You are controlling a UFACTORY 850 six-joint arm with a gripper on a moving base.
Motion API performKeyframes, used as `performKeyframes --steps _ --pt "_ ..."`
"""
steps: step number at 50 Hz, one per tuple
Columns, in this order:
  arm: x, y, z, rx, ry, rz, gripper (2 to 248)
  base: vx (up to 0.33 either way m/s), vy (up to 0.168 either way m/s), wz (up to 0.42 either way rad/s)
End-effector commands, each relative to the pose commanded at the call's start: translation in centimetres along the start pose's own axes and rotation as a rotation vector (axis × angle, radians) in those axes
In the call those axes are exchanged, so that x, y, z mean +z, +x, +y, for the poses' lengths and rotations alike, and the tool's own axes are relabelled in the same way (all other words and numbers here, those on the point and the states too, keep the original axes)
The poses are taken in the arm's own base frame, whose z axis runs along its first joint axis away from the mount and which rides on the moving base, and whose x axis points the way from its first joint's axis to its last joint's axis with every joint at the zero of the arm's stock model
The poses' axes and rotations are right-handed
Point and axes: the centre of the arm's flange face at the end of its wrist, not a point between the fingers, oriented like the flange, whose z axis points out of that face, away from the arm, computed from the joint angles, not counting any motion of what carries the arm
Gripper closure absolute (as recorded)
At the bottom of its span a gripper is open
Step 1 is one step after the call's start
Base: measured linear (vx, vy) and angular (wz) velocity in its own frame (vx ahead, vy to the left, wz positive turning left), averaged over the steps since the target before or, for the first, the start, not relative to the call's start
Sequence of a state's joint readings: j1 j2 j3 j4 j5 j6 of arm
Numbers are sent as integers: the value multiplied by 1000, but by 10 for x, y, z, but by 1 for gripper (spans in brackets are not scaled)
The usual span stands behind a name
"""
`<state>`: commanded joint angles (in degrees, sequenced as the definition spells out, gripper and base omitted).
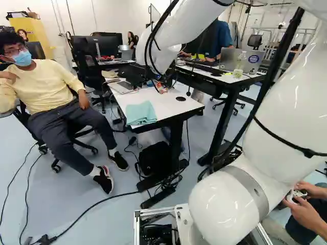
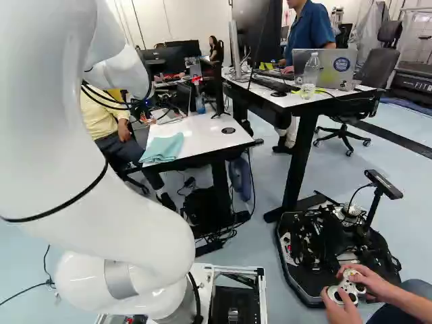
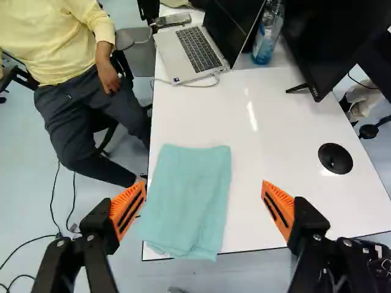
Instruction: Clean the table with the green towel
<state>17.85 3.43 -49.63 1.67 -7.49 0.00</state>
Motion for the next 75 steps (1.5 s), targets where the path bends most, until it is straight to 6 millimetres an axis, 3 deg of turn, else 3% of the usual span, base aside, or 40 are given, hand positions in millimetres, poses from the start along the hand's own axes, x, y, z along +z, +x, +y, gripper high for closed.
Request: performKeyframes --steps 34,75 --pt "9 -61 35 42 -59 108 3 0 0 0" --pt "3 -178 77 100 -168 291 3 0 0 0"
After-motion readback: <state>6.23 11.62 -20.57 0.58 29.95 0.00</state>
